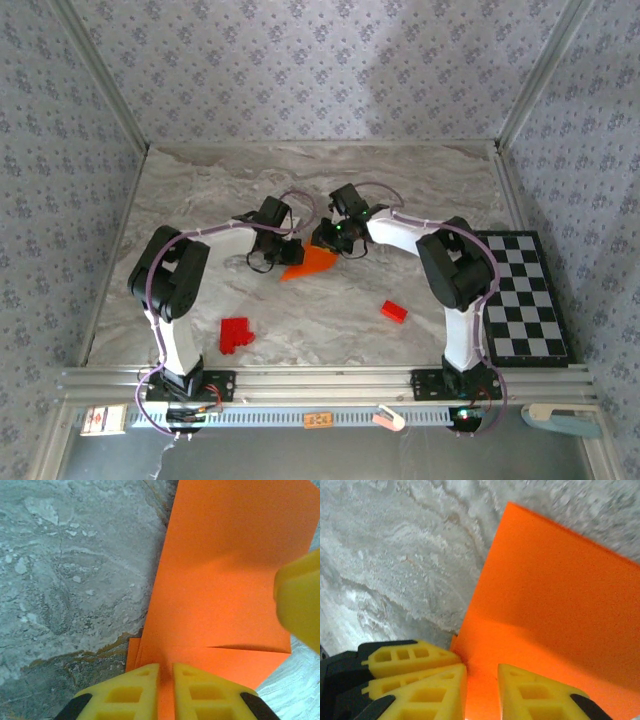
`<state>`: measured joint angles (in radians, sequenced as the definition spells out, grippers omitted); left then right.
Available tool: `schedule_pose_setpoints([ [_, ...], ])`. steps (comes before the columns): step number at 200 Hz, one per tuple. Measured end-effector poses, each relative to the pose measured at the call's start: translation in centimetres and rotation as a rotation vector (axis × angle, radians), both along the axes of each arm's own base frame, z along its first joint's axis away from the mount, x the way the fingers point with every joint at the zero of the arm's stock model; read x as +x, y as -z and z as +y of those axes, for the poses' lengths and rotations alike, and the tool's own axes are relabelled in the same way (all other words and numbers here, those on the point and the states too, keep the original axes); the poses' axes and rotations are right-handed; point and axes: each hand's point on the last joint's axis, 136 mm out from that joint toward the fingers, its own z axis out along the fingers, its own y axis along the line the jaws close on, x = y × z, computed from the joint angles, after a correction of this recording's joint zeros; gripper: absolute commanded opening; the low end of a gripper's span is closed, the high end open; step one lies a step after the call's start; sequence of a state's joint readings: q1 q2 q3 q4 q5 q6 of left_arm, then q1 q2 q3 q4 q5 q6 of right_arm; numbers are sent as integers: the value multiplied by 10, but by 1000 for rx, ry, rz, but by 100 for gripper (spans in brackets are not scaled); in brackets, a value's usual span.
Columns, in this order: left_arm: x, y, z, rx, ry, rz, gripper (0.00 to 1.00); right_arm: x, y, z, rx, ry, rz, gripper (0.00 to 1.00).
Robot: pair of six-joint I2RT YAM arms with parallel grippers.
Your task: Fold a paper plane with a square sheet of paper (pick it up from the middle)
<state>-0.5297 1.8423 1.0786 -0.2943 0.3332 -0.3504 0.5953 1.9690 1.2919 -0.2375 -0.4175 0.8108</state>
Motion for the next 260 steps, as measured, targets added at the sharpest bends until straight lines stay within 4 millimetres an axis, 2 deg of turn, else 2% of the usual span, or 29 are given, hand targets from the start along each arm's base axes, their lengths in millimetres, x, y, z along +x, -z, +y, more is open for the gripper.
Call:
schedule_pose_setpoints([
  [23, -1, -1, -2, -9, 6, 4, 18, -12, 7, 2, 6, -25, 33, 16],
  [66, -2, -2, -3, -20, 8, 8, 18, -31, 16, 4, 5, -54, 84, 14],
  [128, -1, -4, -4, -31, -23, 17, 22, -38, 20, 4, 0, -65, 111, 13],
  [165, -5, -22, -1, -63, -56, -3, 24, -44, 34, -1, -34, -68, 150, 13],
  [198, -14, -36, 1, -109, -79, -11, 24, -43, 33, -1, -41, -76, 149, 13],
  [236, -33, -23, 8, -111, -105, 46, 20, -44, 34, -2, -54, -88, 144, 13],
  [260, -36, -19, 10, -107, -122, 66, 17, -43, 34, -3, -61, -96, 142, 14],
])
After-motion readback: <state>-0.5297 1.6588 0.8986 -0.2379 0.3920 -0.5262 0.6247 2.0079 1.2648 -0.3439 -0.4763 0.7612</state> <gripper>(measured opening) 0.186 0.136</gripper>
